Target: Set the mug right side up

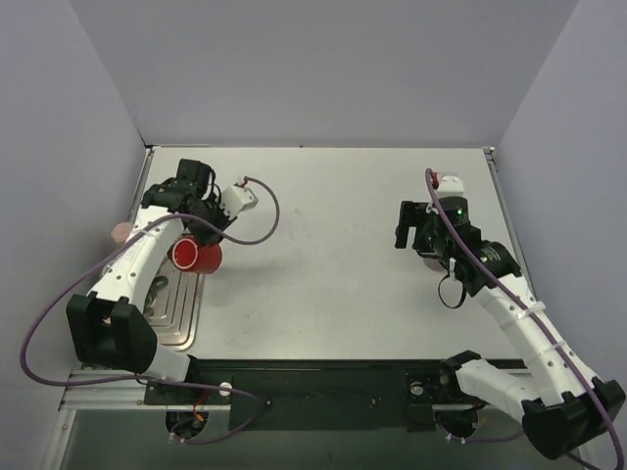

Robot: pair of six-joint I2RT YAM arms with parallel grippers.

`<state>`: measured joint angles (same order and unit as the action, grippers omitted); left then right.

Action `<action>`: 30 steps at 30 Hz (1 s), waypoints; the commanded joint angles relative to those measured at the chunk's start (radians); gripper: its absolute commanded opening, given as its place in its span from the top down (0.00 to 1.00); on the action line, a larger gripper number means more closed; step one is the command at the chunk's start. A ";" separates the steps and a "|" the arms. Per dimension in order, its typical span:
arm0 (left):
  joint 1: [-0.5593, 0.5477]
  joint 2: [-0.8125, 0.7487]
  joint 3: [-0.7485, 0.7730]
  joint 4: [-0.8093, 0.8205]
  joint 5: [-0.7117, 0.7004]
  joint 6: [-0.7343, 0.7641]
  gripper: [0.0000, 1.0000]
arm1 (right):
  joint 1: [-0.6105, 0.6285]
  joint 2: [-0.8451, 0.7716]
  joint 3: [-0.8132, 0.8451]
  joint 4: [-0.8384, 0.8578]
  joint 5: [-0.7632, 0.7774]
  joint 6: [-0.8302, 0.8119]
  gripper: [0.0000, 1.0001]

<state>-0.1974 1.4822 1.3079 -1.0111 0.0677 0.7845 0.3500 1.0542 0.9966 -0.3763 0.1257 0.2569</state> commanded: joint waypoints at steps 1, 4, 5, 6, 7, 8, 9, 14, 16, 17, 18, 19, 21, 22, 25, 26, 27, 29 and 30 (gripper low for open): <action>-0.004 -0.097 0.206 0.000 0.296 -0.317 1.00 | 0.162 -0.141 -0.013 0.088 -0.093 0.014 0.18; -0.023 -0.126 0.333 0.032 0.463 -0.483 1.00 | 0.306 -0.181 -0.074 0.346 -0.201 0.105 0.15; -0.045 -0.132 0.350 0.043 0.518 -0.532 1.00 | 0.373 -0.178 -0.085 0.414 -0.243 0.128 0.15; -0.057 -0.143 0.379 0.052 0.540 -0.560 1.00 | 0.401 -0.169 -0.107 0.545 -0.271 0.174 0.15; -0.089 -0.149 0.387 0.069 0.578 -0.602 1.00 | 0.452 -0.145 -0.111 0.598 -0.323 0.191 0.15; -0.103 -0.166 0.396 0.080 0.596 -0.616 1.00 | 0.467 -0.126 -0.115 0.702 -0.346 0.238 0.15; -0.134 -0.172 0.396 0.098 0.634 -0.651 1.00 | 0.496 -0.087 -0.113 0.758 -0.391 0.264 0.15; -0.194 -0.215 0.378 0.170 0.750 -0.769 1.00 | 0.552 0.044 -0.037 0.964 -0.514 0.363 0.17; -0.201 -0.218 0.369 0.189 0.796 -0.809 1.00 | 0.581 0.075 -0.010 0.973 -0.521 0.364 0.19; -0.203 -0.221 0.360 0.207 0.800 -0.821 1.00 | 0.584 0.098 -0.006 0.981 -0.523 0.364 0.21; -0.203 -0.226 0.353 0.221 0.823 -0.837 1.00 | 0.586 0.107 0.010 0.984 -0.534 0.380 0.24; -0.204 -0.227 0.346 0.238 0.830 -0.838 1.00 | 0.586 0.125 0.013 1.010 -0.543 0.392 0.28; -0.209 -0.237 0.323 0.268 0.830 -0.847 1.00 | 0.584 0.139 0.007 1.077 -0.575 0.427 0.45; -0.217 -0.241 0.314 0.272 0.819 -0.844 1.00 | 0.587 0.142 0.001 1.106 -0.595 0.448 0.56; -0.218 -0.224 0.303 0.238 0.802 -0.802 1.00 | 0.587 0.132 -0.001 1.086 -0.600 0.440 1.00; -0.218 -0.215 0.309 0.191 0.769 -0.748 0.90 | 0.586 0.107 0.002 1.041 -0.560 0.392 1.00; -0.217 -0.212 0.326 0.163 0.749 -0.713 0.39 | 0.586 0.093 0.013 0.901 -0.514 0.319 1.00; -0.217 -0.211 0.341 0.099 0.611 -0.634 0.11 | 0.583 0.056 0.054 0.648 -0.353 0.210 1.00; -0.214 -0.220 0.343 0.083 0.498 -0.589 0.11 | 0.571 0.053 0.069 0.575 -0.231 0.178 1.00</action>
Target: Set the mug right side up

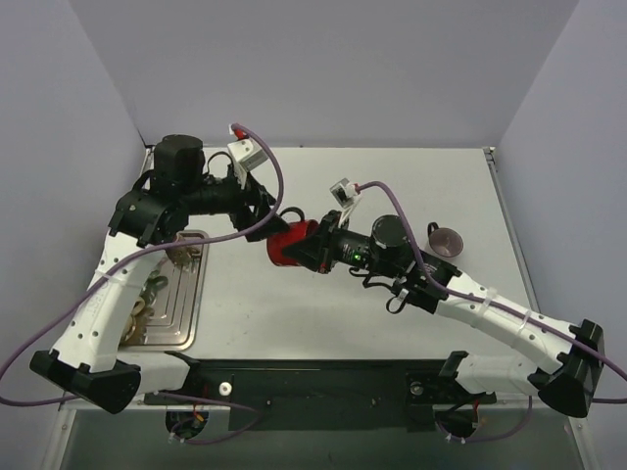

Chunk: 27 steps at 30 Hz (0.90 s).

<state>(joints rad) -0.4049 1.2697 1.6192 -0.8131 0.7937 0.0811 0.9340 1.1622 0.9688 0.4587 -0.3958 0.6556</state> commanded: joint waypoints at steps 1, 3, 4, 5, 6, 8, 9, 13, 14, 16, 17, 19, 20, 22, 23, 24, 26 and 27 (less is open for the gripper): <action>-0.003 -0.013 0.018 -0.113 -0.284 0.134 0.11 | -0.021 -0.046 0.140 -0.420 0.346 -0.276 1.00; 0.009 -0.036 -0.013 -0.103 -0.462 0.176 0.11 | -0.085 0.003 0.194 -0.617 0.477 -0.315 1.00; 0.015 -0.035 -0.030 -0.104 -0.566 0.216 0.11 | -0.137 0.051 0.206 -0.674 0.514 -0.318 1.00; 0.024 -0.033 -0.039 -0.110 -0.600 0.241 0.11 | -0.173 0.076 0.226 -0.742 0.518 -0.329 1.00; 0.028 -0.027 -0.056 -0.121 -0.672 0.291 0.11 | -0.229 0.129 0.232 -0.785 0.522 -0.339 1.00; 0.038 -0.010 -0.091 -0.142 -0.747 0.375 0.10 | -0.293 0.219 0.261 -0.848 0.548 -0.367 1.00; 0.049 0.002 -0.105 -0.147 -0.780 0.434 0.10 | -0.332 0.247 0.284 -0.861 0.542 -0.384 1.00; 0.107 0.020 -0.218 -0.090 -0.834 0.538 0.10 | -0.431 0.413 0.330 -0.890 0.526 -0.404 1.00; 0.116 0.022 -0.248 -0.074 -0.829 0.551 0.10 | -0.442 0.454 0.344 -0.894 0.523 -0.409 1.00; 0.139 0.028 -0.278 -0.048 -0.829 0.569 0.10 | -0.472 0.507 0.358 -0.894 0.534 -0.415 1.00; 0.152 0.034 -0.283 -0.041 -0.824 0.578 0.10 | -0.488 0.536 0.361 -0.896 0.534 -0.416 1.00; 0.169 0.051 -0.300 -0.037 -0.815 0.598 0.10 | -0.506 0.569 0.366 -0.899 0.523 -0.415 1.00; 0.173 0.059 -0.312 -0.032 -0.815 0.606 0.10 | -0.512 0.576 0.363 -0.902 0.520 -0.410 1.00; 0.190 0.083 -0.329 -0.034 -0.820 0.641 0.10 | -0.529 0.590 0.346 -0.902 0.520 -0.402 1.00; 0.205 0.103 -0.341 -0.032 -0.824 0.675 0.10 | -0.540 0.594 0.343 -0.904 0.523 -0.399 1.00; 0.215 0.114 -0.349 -0.032 -0.826 0.692 0.11 | -0.543 0.597 0.332 -0.902 0.525 -0.396 1.00; 0.225 0.146 -0.378 -0.029 -0.835 0.765 0.12 | -0.557 0.611 0.324 -0.901 0.512 -0.396 1.00; 0.228 0.164 -0.402 -0.029 -0.837 0.831 0.15 | -0.563 0.619 0.321 -0.902 0.496 -0.396 1.00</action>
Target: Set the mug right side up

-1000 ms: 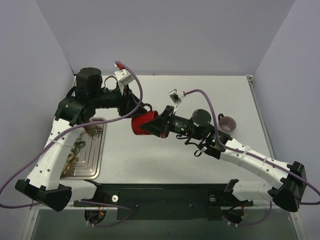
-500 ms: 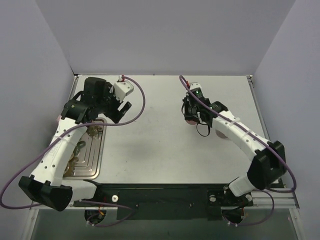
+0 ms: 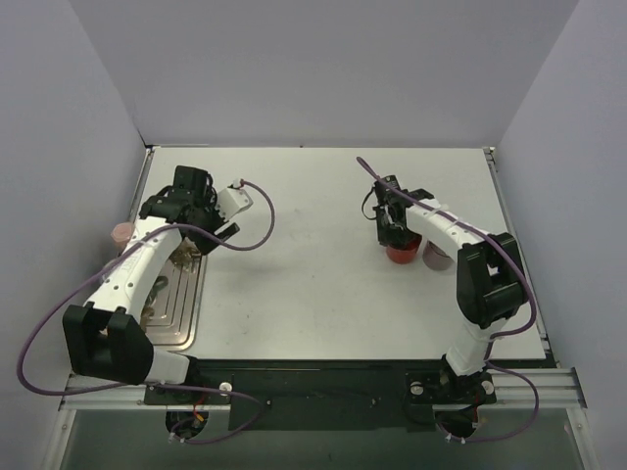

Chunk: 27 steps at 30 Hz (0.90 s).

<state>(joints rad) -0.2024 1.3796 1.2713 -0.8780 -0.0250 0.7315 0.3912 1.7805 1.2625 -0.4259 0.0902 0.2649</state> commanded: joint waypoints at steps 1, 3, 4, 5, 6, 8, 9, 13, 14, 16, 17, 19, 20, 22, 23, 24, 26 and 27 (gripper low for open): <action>0.032 0.071 -0.067 0.037 -0.015 0.210 0.18 | -0.028 -0.003 0.018 -0.013 0.000 -0.004 0.97; 0.050 0.090 -0.113 0.059 -0.006 0.314 0.20 | -0.032 -0.004 -0.001 -0.004 -0.014 0.000 0.85; 0.057 0.093 -0.137 0.072 0.000 0.378 0.21 | -0.034 -0.016 -0.012 0.002 -0.012 0.000 0.73; 0.070 0.102 -0.150 0.086 0.000 0.416 0.21 | -0.032 -0.021 -0.015 0.004 -0.009 -0.001 0.68; 0.075 0.105 -0.168 0.115 0.000 0.471 0.21 | -0.032 -0.030 -0.021 0.004 -0.006 -0.001 0.59; 0.093 0.125 -0.168 0.146 0.007 0.540 0.21 | -0.032 -0.055 -0.032 0.003 -0.007 -0.001 0.50; 0.098 0.148 -0.162 0.148 0.005 0.554 0.21 | -0.034 -0.062 -0.034 0.001 -0.018 0.002 0.48; 0.100 0.237 -0.112 0.178 -0.036 0.597 0.24 | -0.022 -0.125 -0.049 -0.004 -0.033 0.004 0.44; 0.098 0.255 -0.096 0.185 -0.045 0.600 0.25 | -0.018 -0.148 -0.052 -0.010 -0.030 0.004 0.42; 0.103 0.297 -0.086 0.204 -0.076 0.615 0.26 | -0.009 -0.182 -0.063 -0.016 -0.020 0.002 0.40; 0.104 0.318 -0.086 0.226 -0.093 0.624 0.27 | 0.000 -0.205 -0.064 -0.017 -0.011 0.002 0.40; 0.104 0.349 -0.089 0.258 -0.124 0.638 0.28 | 0.015 -0.236 -0.066 -0.028 0.003 0.002 0.39; 0.106 0.360 -0.086 0.261 -0.133 0.640 0.29 | 0.029 -0.248 -0.066 -0.033 0.009 -0.003 0.39; 0.104 0.389 -0.078 0.266 -0.159 0.648 0.33 | 0.046 -0.271 -0.060 -0.042 0.028 -0.006 0.39; 0.106 0.401 -0.072 0.257 -0.176 0.652 0.34 | 0.052 -0.286 -0.057 -0.045 0.037 -0.007 0.39; 0.112 0.410 -0.069 0.249 -0.177 0.657 0.35 | 0.061 -0.293 -0.054 -0.053 0.045 -0.010 0.39; 0.115 0.432 -0.067 0.257 -0.188 0.666 0.41 | 0.075 -0.314 -0.051 -0.060 0.057 -0.013 0.39; 0.115 0.438 -0.067 0.266 -0.191 0.664 0.48 | 0.078 -0.329 -0.054 -0.060 0.063 -0.015 0.39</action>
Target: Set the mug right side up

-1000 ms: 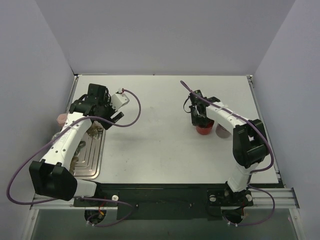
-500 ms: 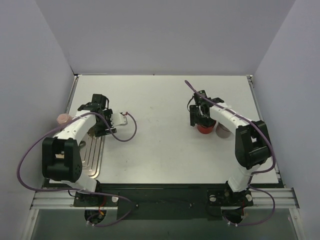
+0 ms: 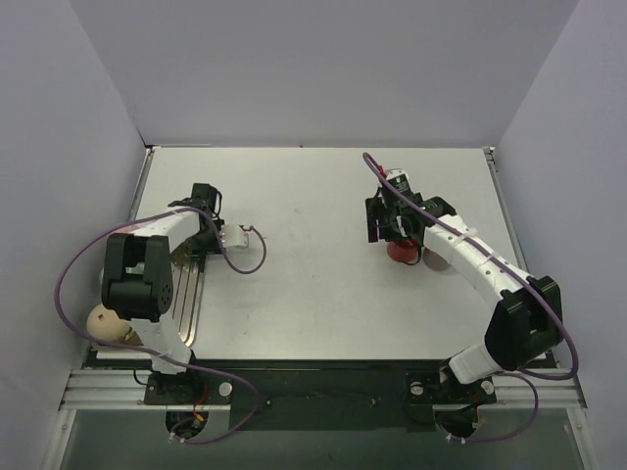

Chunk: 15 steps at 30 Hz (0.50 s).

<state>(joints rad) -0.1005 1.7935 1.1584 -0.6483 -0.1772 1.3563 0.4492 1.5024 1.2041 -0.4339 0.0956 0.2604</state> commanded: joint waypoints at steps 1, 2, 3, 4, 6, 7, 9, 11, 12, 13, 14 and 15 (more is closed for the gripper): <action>0.013 0.033 0.047 0.038 -0.051 0.037 0.51 | 0.028 -0.060 0.002 -0.054 0.059 -0.012 0.39; 0.013 0.041 0.047 0.033 -0.057 0.033 0.54 | 0.028 -0.071 -0.004 -0.052 0.056 -0.012 0.39; 0.015 0.050 0.046 0.026 -0.068 0.033 0.55 | 0.031 -0.076 -0.006 -0.052 0.056 -0.012 0.39; 0.013 0.053 0.046 -0.006 -0.073 0.040 0.58 | 0.031 -0.086 -0.011 -0.054 0.059 -0.012 0.39; 0.012 0.055 0.031 -0.014 -0.077 0.046 0.67 | 0.031 -0.102 -0.015 -0.052 0.070 -0.013 0.39; 0.009 0.050 0.023 -0.011 -0.079 0.046 0.70 | 0.031 -0.106 -0.018 -0.052 0.075 -0.013 0.39; 0.002 0.044 0.027 -0.005 -0.080 0.032 0.89 | 0.031 -0.119 -0.023 -0.054 0.076 -0.012 0.39; -0.011 0.032 0.053 -0.011 -0.081 -0.012 1.00 | 0.037 -0.133 -0.021 -0.055 0.078 -0.013 0.39; -0.021 0.026 0.067 -0.033 -0.076 -0.034 1.00 | 0.040 -0.142 -0.020 -0.065 0.081 -0.012 0.39; -0.027 0.015 0.102 -0.054 -0.064 -0.074 1.00 | 0.046 -0.149 -0.018 -0.068 0.090 -0.015 0.39; -0.034 0.009 0.121 -0.071 -0.053 -0.101 1.00 | 0.055 -0.166 -0.017 -0.075 0.099 -0.013 0.39; -0.039 -0.005 0.159 -0.092 -0.039 -0.150 1.00 | 0.062 -0.185 -0.015 -0.077 0.113 -0.013 0.39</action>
<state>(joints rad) -0.1108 1.8450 1.1862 -0.6781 -0.2493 1.3334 0.4843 1.3907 1.1908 -0.4660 0.1471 0.2584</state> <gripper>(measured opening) 0.109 0.609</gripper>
